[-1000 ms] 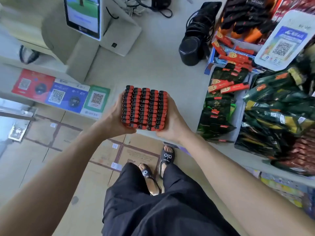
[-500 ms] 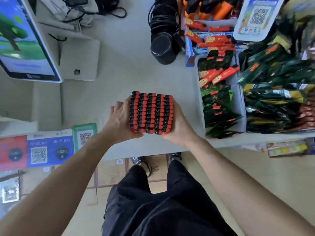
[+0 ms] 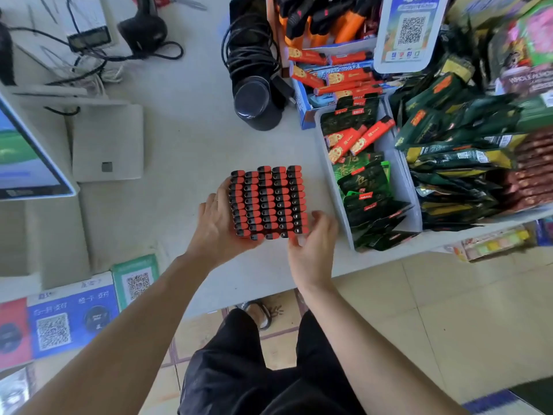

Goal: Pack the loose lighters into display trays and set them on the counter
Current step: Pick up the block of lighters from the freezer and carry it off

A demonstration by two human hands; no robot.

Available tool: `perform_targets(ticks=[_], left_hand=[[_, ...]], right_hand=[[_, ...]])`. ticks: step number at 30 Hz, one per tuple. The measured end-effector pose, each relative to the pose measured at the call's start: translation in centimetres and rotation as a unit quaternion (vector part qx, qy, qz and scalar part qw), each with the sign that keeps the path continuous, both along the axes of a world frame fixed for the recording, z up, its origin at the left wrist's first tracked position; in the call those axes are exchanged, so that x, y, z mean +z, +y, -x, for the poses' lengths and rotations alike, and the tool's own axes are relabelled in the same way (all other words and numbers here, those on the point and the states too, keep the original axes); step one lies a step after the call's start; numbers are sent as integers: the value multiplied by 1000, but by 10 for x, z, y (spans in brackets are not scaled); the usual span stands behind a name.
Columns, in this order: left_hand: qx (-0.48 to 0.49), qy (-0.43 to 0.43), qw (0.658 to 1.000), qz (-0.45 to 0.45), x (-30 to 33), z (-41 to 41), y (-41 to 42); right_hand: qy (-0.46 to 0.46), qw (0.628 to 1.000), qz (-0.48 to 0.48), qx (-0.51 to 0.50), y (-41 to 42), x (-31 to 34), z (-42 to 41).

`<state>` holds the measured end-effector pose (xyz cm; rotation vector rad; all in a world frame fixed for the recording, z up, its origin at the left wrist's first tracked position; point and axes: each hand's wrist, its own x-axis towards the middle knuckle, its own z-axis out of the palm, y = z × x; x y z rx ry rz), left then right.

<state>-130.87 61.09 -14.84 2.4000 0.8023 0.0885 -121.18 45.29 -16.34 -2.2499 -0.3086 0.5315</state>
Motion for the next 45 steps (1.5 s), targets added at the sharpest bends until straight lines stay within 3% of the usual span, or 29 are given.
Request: perform_targets(ticks=[7,19,45], left_hand=[[23,-51,998,26,-6,-26,-5],[38,-84,994,64,-4,-52,-7],[44,-77,993,76,-5,-62,-14]], right_hand=[[123,985,-39,-114,12,17,-9],[219,957,-121,-145,15,21,-23],[237,959,-104,-114,19,37,-27]])
